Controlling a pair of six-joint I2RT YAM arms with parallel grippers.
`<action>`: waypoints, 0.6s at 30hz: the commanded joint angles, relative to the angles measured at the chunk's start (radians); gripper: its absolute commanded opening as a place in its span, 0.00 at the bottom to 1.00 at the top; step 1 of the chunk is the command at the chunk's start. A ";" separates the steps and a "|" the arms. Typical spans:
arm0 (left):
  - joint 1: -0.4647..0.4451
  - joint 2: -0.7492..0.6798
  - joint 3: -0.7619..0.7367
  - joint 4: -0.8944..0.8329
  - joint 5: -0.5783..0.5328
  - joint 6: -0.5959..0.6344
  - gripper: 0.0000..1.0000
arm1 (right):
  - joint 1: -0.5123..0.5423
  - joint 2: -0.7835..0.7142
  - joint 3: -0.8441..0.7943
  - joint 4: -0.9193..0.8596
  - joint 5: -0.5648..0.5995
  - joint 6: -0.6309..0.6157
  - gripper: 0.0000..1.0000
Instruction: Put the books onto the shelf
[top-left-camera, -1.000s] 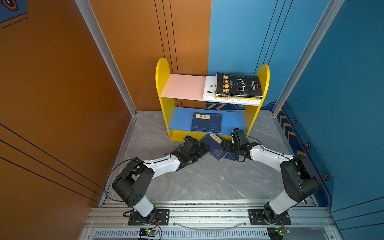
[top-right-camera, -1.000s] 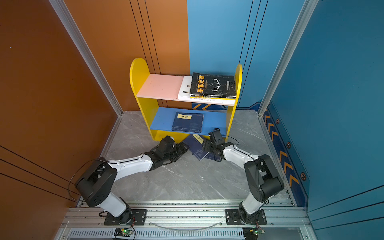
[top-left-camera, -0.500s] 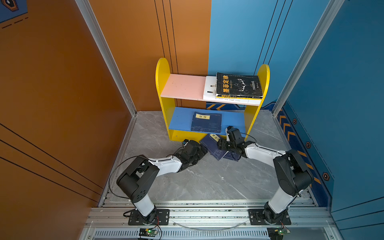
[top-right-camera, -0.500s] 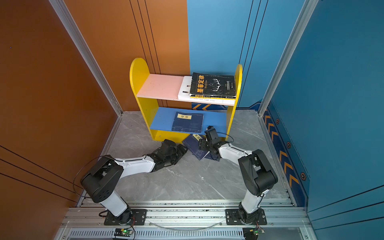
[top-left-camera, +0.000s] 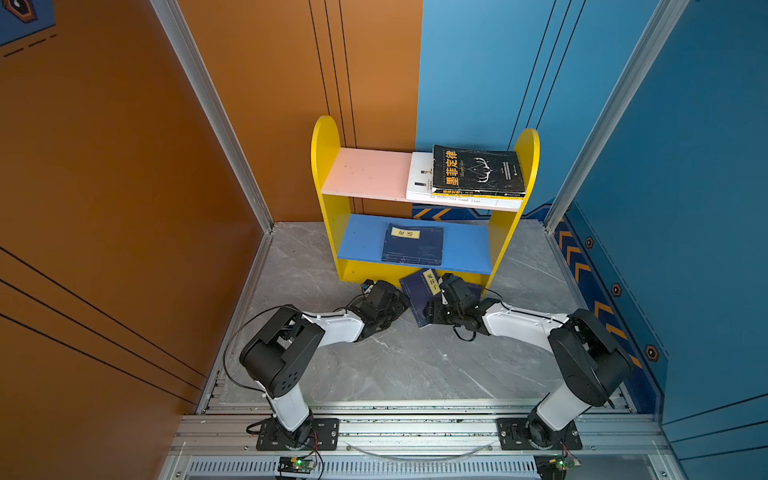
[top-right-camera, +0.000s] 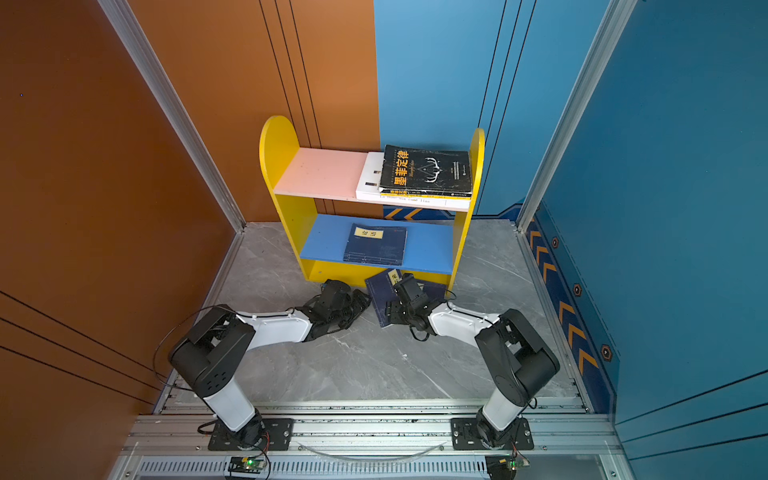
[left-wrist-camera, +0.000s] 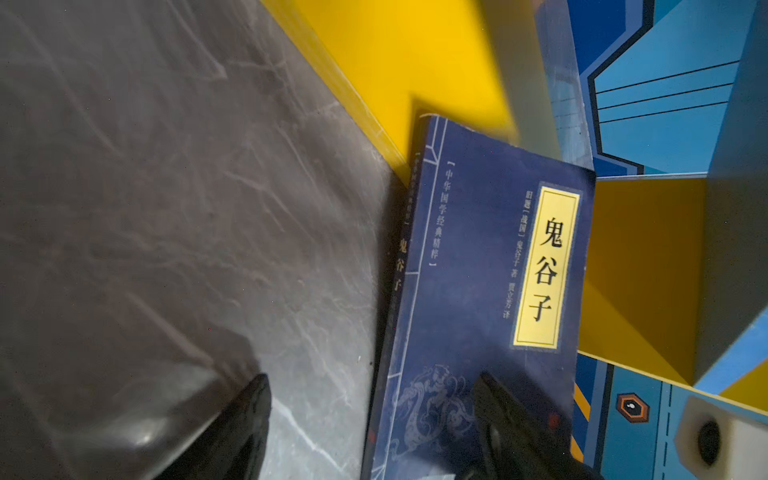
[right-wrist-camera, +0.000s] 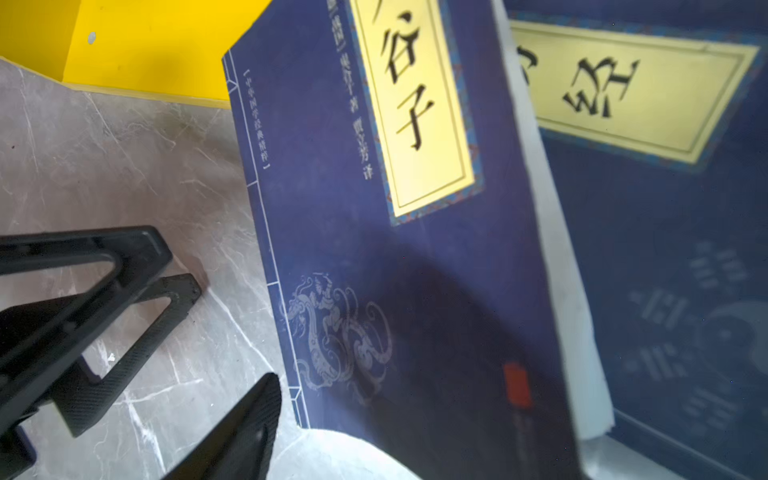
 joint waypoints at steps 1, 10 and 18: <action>0.006 0.039 0.028 0.002 0.043 0.042 0.77 | 0.001 -0.021 0.052 -0.116 0.087 0.047 0.72; -0.026 0.094 0.078 0.001 0.074 0.046 0.75 | -0.075 -0.139 0.025 -0.195 0.181 0.000 0.76; -0.040 0.135 0.120 -0.011 0.094 0.035 0.74 | -0.071 0.028 0.131 -0.164 0.139 -0.024 0.66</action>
